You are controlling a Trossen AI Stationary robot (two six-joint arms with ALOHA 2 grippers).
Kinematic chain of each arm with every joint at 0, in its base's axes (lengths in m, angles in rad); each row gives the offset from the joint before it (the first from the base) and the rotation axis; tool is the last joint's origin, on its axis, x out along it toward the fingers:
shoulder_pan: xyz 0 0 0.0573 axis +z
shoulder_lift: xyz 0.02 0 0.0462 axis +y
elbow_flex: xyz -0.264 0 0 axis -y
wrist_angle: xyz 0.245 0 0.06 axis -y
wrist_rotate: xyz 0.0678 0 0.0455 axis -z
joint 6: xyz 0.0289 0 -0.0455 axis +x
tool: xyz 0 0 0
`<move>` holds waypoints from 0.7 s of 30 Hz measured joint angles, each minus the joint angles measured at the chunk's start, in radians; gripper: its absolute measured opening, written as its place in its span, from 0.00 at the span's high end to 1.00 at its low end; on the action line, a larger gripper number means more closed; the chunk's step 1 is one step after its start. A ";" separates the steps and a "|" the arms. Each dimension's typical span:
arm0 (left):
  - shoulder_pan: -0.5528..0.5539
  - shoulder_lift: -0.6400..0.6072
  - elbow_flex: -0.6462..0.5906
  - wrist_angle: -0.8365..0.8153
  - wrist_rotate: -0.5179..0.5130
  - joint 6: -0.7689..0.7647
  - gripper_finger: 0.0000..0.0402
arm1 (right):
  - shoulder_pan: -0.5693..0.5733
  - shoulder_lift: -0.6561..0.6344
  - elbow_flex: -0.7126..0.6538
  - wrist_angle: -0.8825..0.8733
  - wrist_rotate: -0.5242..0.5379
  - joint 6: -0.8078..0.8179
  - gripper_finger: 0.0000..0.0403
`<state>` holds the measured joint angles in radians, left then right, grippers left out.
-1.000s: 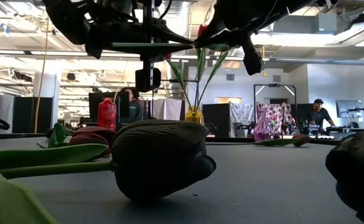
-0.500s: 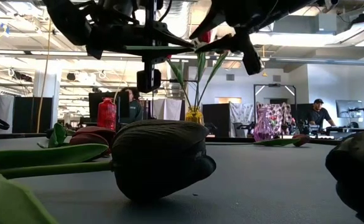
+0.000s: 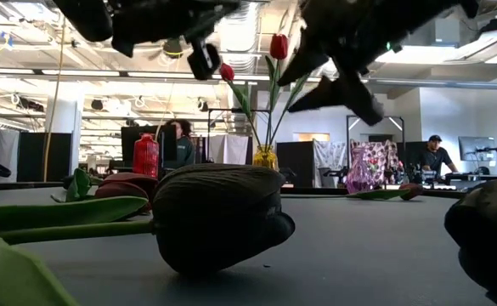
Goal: Sort flowers into vase by color
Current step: Put the bottom right dark red tulip into the red vase
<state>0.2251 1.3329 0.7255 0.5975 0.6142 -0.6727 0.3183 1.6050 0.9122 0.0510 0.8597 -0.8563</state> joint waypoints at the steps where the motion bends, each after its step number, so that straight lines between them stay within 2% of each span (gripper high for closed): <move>1: 0.017 -0.029 -0.003 -0.027 -0.017 0.022 1.00 | 0.000 -0.002 0.001 -0.018 -0.002 0.033 0.39; 6: 0.106 -0.194 0.000 -0.102 -0.112 0.204 1.00 | -0.021 -0.010 -0.003 -0.166 -0.075 0.270 0.39; 9: 0.166 -0.288 -0.001 -0.181 -0.233 0.325 1.00 | -0.044 -0.020 -0.001 -0.268 -0.162 0.434 0.39; 13: 0.241 -0.393 0.000 -0.285 -0.470 0.493 1.00 | -0.090 -0.031 -0.002 -0.408 -0.306 0.620 0.39; 17: 0.309 -0.438 -0.001 -0.338 -0.708 0.629 1.00 | -0.133 -0.032 -0.002 -0.512 -0.366 0.751 0.39; 21: 0.384 -0.434 -0.006 -0.321 -0.788 0.688 1.00 | -0.159 -0.032 -0.014 -0.547 -0.373 0.793 0.39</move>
<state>0.6087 0.8985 0.7195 0.2764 -0.1741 0.0156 0.1593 1.5734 0.8982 -0.4957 0.4870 -0.0631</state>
